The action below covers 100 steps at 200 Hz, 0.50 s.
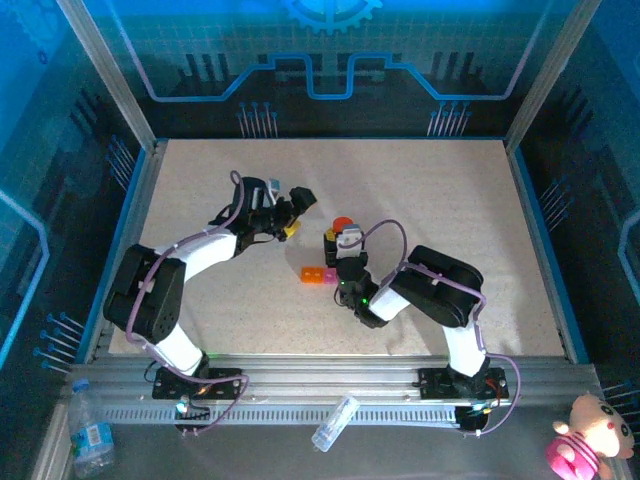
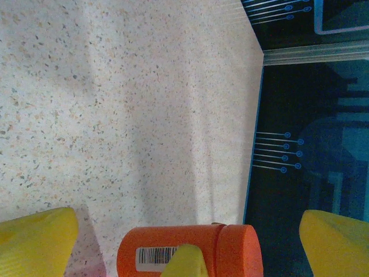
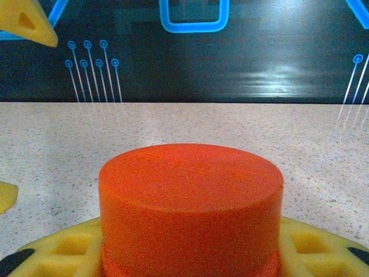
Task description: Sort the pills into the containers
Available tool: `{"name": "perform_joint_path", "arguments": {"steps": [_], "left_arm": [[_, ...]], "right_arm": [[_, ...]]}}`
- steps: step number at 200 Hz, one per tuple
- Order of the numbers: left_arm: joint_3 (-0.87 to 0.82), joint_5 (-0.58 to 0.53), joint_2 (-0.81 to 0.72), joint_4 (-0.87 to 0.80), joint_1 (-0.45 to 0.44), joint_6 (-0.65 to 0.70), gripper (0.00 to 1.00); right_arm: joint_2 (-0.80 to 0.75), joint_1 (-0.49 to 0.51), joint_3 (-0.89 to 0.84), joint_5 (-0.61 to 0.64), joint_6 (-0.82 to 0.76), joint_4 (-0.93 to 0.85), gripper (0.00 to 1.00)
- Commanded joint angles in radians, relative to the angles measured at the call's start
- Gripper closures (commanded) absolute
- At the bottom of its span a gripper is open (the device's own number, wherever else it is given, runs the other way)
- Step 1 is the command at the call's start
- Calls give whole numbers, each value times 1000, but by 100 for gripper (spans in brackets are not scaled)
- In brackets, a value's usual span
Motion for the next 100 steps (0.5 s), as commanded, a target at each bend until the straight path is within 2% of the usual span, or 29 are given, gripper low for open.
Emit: {"name": "perform_joint_path", "arguments": {"steps": [1, 100], "left_arm": [[36, 28, 11, 14, -13, 11, 1], [27, 28, 8, 18, -19, 10, 1]], "right_arm": [[25, 15, -16, 63, 53, 79, 64], [119, 61, -29, 137, 146, 79, 54]]}}
